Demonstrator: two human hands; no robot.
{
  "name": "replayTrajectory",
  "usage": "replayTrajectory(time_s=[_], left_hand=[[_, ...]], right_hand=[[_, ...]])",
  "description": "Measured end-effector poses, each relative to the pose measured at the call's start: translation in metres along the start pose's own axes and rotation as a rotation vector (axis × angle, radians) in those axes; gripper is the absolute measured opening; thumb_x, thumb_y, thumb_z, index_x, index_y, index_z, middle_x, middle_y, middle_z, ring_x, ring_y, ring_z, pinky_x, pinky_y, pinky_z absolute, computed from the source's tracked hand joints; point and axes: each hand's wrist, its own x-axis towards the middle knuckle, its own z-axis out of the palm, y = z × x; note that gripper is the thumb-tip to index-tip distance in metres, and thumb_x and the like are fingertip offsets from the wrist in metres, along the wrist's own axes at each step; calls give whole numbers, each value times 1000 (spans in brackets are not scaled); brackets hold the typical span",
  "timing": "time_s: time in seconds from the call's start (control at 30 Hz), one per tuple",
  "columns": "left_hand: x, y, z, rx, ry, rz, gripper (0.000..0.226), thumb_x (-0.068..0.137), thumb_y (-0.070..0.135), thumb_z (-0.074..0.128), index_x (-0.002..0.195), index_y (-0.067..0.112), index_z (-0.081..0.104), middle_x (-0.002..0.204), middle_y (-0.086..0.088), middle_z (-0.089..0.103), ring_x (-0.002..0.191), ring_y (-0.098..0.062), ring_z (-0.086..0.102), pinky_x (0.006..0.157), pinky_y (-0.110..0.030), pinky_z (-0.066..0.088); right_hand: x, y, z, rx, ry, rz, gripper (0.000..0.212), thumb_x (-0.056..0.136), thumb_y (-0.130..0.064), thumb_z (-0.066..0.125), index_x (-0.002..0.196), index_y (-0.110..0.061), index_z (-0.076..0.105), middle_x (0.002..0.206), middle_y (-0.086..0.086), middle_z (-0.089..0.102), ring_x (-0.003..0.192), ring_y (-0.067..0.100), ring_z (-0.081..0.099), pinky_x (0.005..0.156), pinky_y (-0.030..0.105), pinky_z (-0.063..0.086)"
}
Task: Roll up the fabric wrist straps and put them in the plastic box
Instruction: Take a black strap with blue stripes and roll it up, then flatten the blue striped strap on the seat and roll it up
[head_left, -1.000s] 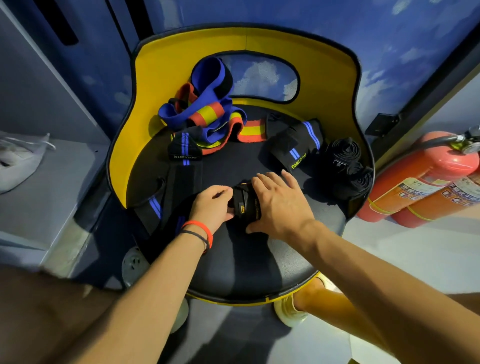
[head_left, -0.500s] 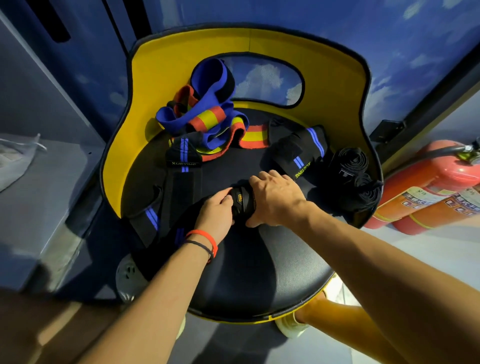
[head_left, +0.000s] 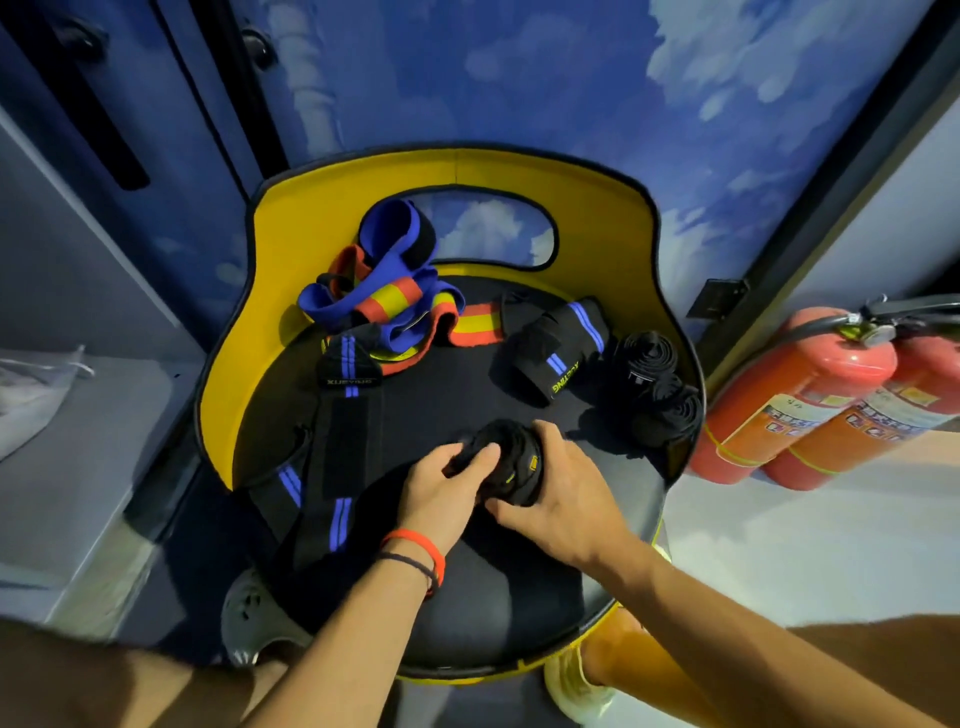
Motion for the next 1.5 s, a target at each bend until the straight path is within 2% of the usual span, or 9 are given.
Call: replayTrajectory(time_s=[0.1, 0.23, 0.43, 0.6, 0.8, 0.93, 1.1, 1.3, 1.5], left_hand=[[-8, 6, 15, 128, 13, 109, 50, 61, 57, 82, 101, 30, 73, 98, 11, 74, 94, -10, 71, 88, -38, 59], [-11, 21, 36, 284, 24, 248, 37, 76, 41, 83, 109, 29, 70, 108, 15, 64, 96, -3, 64, 81, -25, 56], [26, 41, 45, 222, -22, 330, 14, 92, 35, 65, 88, 30, 77, 87, 9, 75, 88, -13, 71, 85, -45, 60], [88, 87, 67, 600, -12, 726, 37, 92, 28, 69, 128, 28, 65, 135, 2, 57, 125, -16, 53, 109, -40, 44], [139, 115, 105, 1144, -353, 511, 66, 92, 47, 64, 149, 56, 30, 168, -9, 7, 154, -32, 2, 122, -55, 16], [161, 108, 106, 1276, -307, 541, 61, 90, 46, 67, 144, 55, 39, 161, 0, 19, 145, -31, 24, 114, -51, 26], [174, 107, 84, 1132, -135, 674, 61, 80, 33, 81, 137, 30, 59, 144, 1, 39, 126, -27, 49, 105, -44, 43], [172, 115, 40, 1189, 6, 749, 56, 79, 17, 82, 131, 28, 65, 136, 3, 44, 117, -25, 53, 95, -41, 47], [160, 111, 10, 1036, -112, 670, 54, 75, 23, 86, 126, 29, 68, 132, 7, 47, 120, -15, 47, 99, -33, 43]], right_hand=[[-9, 11, -7, -218, 99, -46, 93, 64, -72, 70, 137, -18, 46, 129, -1, 49, 113, 23, 49, 94, 38, 46], [-2, 16, -25, -308, 134, -57, 103, 67, -85, 63, 141, -15, 46, 115, 1, 47, 100, 22, 48, 83, 36, 47], [30, 24, -62, -425, 39, -19, 75, 67, -66, 71, 123, -18, 53, 110, 2, 53, 93, 27, 58, 80, 42, 52], [47, 24, -76, -532, -17, -85, 74, 67, -55, 71, 128, -19, 51, 111, 1, 55, 90, 27, 61, 77, 40, 51], [59, 32, -82, -679, -18, -150, 79, 67, -56, 69, 135, -19, 52, 117, -3, 62, 105, 25, 60, 100, 38, 38], [70, 37, -85, -701, 29, -178, 70, 65, -48, 75, 126, -19, 58, 112, -3, 66, 100, 25, 63, 110, 41, 34], [87, 36, -85, -720, -7, -192, 71, 75, -50, 74, 133, -17, 53, 121, 0, 64, 112, 25, 62, 118, 38, 27], [128, 24, -94, -747, -21, -193, 63, 78, -41, 74, 132, -16, 54, 126, 5, 60, 116, 26, 59, 110, 35, 34], [172, 32, -111, -773, -45, -58, 51, 83, -40, 72, 125, -18, 55, 118, 6, 54, 107, 28, 60, 102, 35, 39]])
